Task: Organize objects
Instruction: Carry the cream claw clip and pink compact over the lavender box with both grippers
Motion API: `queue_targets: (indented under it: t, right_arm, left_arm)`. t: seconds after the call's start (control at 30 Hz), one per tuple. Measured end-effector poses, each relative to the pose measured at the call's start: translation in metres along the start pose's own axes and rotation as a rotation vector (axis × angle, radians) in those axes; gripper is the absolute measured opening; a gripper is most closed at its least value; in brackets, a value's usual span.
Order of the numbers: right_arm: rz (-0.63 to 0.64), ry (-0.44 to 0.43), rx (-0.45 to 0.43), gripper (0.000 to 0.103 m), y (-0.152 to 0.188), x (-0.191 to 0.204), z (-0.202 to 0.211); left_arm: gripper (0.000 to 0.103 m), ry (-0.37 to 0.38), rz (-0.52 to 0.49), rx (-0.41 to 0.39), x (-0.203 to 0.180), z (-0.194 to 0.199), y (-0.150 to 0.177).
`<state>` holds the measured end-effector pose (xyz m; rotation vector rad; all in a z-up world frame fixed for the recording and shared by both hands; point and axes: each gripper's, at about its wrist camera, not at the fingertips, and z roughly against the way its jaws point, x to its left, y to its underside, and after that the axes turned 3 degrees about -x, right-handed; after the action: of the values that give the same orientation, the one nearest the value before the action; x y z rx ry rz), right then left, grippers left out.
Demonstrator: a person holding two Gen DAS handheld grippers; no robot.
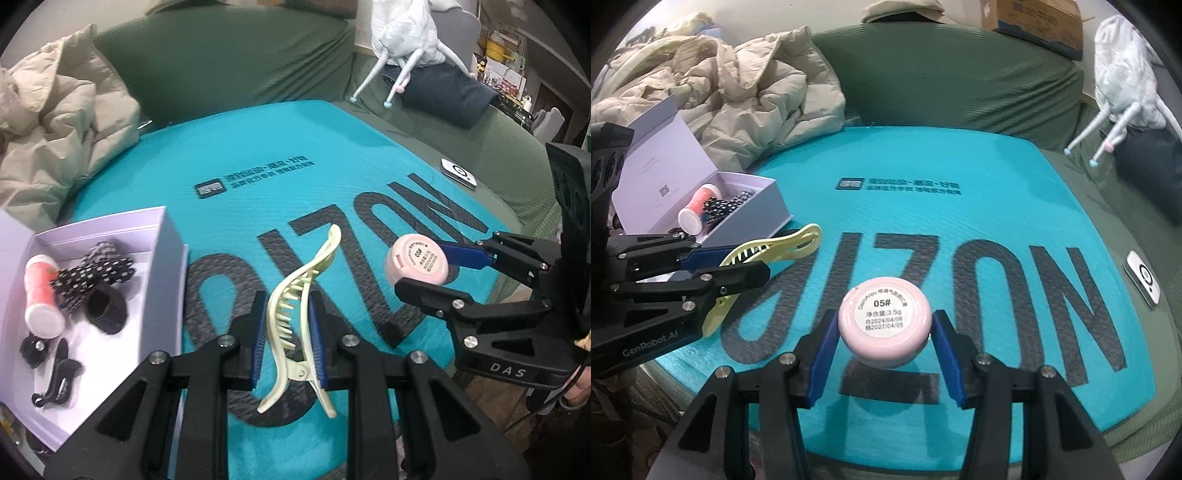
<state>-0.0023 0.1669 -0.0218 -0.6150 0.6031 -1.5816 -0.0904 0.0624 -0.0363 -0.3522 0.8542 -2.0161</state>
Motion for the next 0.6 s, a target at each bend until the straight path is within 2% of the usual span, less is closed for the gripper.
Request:
queue_targets:
  t: [0.6]
  right_arm:
    - [0.095, -0.067, -0.006, 0.052, -0.018, 0.057, -0.008]
  left_arm:
    - [0.02, -0.115, 0.059, -0.051, 0.038, 0.05, 0.021]
